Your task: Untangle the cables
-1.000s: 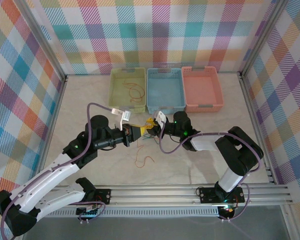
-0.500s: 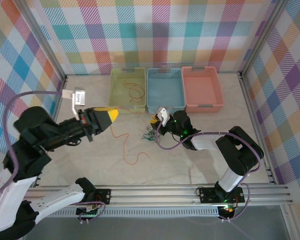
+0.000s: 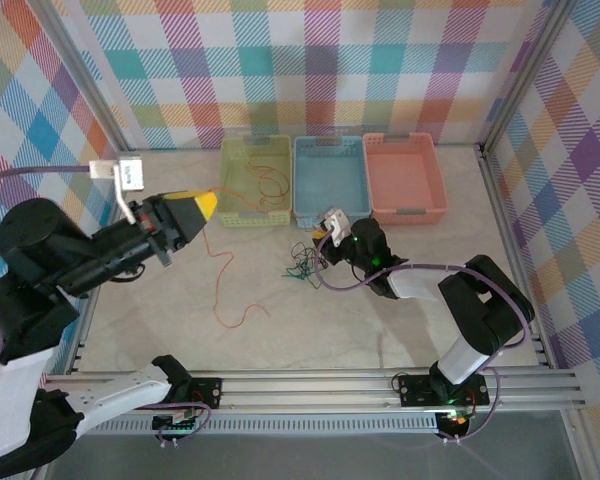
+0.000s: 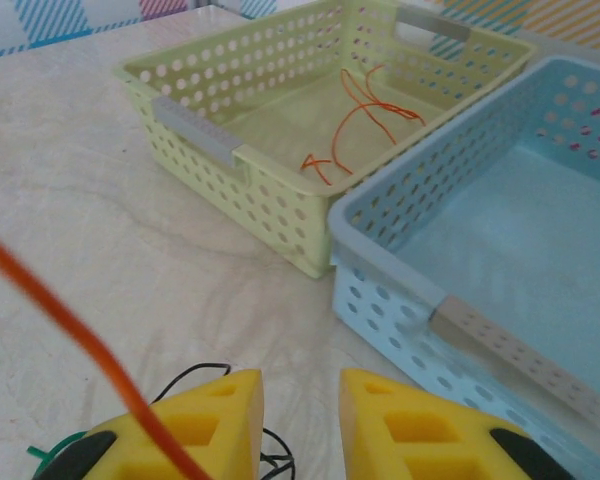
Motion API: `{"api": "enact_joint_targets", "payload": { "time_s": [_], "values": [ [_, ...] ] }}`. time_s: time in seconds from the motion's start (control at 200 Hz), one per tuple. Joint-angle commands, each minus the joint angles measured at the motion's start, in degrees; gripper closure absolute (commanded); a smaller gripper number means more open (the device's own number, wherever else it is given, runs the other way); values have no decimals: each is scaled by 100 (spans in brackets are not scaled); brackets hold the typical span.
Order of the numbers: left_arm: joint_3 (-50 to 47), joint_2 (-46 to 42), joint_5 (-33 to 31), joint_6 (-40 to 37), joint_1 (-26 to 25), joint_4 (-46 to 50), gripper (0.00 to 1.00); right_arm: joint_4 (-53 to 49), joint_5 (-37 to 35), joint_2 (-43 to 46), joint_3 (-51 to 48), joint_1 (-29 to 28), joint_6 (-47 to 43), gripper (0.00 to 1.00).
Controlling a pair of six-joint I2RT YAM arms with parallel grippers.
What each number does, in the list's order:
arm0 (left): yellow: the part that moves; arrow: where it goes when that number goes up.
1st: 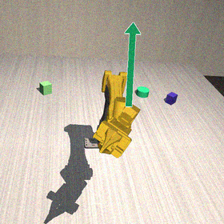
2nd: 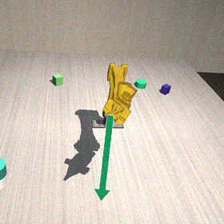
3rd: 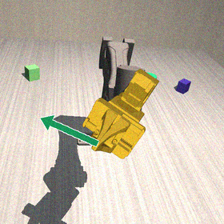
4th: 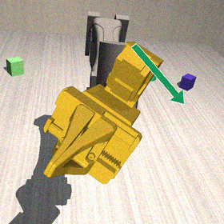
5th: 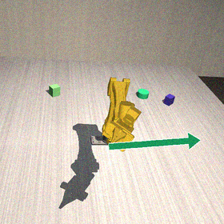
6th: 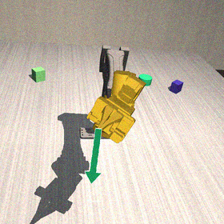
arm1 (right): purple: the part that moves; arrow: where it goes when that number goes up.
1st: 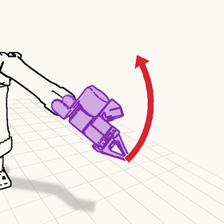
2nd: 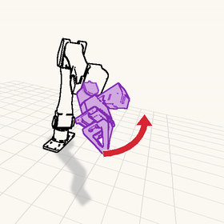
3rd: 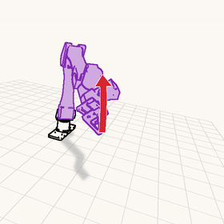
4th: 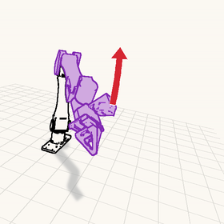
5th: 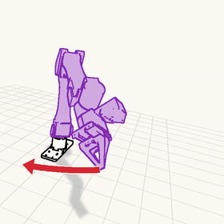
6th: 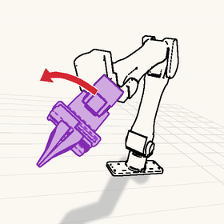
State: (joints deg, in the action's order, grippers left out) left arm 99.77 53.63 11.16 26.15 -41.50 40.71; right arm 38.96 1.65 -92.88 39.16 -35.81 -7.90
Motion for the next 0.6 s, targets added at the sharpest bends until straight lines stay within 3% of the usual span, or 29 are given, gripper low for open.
{"api": "enact_joint_targets", "payload": {
  "time_s": [0.0,0.12,0.28,0.41,0.47,0.595],
  "values": [
    [241,235,-1009,-400,1,220,100,-170,-340,173,-63,44,175,70],
    [513,307,-1880,-519,6,-9,100,-612,-883,162,17,101,373,62],
    [857,666,-2288,-601,1,-353,100,-981,-1300,127,151,136,470,55],
    [1233,1090,-3228,-1139,1,-371,100,-872,-1540,200,53,153,555,39],
    [1316,1255,-3704,-1444,18,-523,100,-933,-1588,175,71,158,594,38],
    [1865,1846,-4027,-1910,128,-530,100,-874,-1529,191,52,162,623,37]
  ]
}}
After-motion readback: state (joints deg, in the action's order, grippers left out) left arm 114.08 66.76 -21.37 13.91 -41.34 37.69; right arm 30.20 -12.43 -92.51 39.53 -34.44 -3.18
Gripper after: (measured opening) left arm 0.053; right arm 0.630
